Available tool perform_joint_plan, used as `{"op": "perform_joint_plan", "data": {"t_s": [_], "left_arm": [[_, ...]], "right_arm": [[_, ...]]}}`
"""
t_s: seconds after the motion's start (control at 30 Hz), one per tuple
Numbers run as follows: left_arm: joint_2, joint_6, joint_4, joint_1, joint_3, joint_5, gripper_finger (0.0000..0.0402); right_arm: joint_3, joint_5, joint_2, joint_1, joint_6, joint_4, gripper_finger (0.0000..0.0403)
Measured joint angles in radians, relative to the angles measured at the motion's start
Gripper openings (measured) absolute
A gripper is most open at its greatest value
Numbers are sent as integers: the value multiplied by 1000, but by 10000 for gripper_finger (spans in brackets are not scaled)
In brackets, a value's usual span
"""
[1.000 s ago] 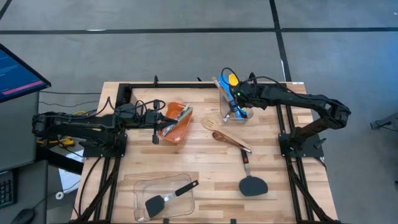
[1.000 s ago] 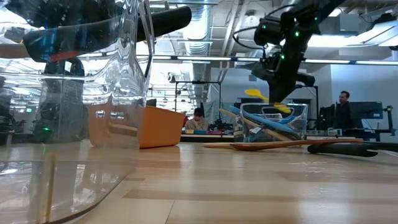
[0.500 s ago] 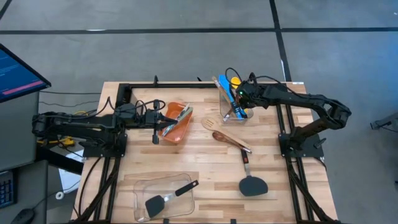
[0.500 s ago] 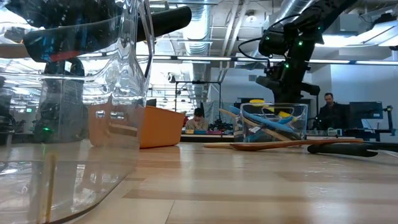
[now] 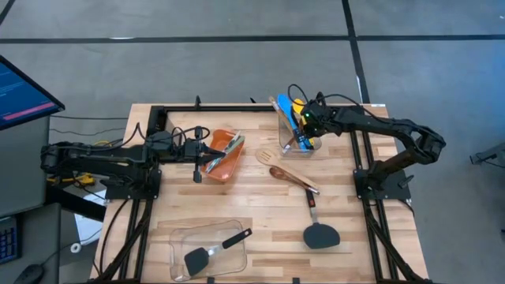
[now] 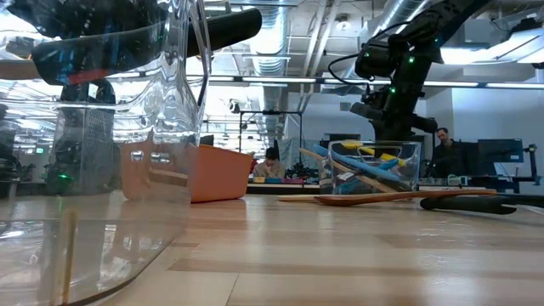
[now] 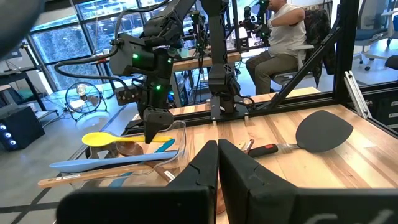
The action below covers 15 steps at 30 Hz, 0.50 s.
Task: Pick & Place Kitchen Items
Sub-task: Put the yellow serving spoon into the top transparent bin, then put the dark brown serving spoon into the top transparent bin
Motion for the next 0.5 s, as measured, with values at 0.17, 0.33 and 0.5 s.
{"op": "perform_joint_plan", "data": {"t_s": [0.17, 0.33, 0.5], "left_arm": [[0, 0, 0, 0, 0, 0, 1], [0, 0, 0, 0, 0, 0, 1], [0, 0, 0, 0, 0, 0, 1]], "right_arm": [[0, -8, 0, -4, -11, 8, 42], [0, -8, 0, -4, -18, 26, 127], [0, -10, 0, -4, -18, 25, 206]]}}
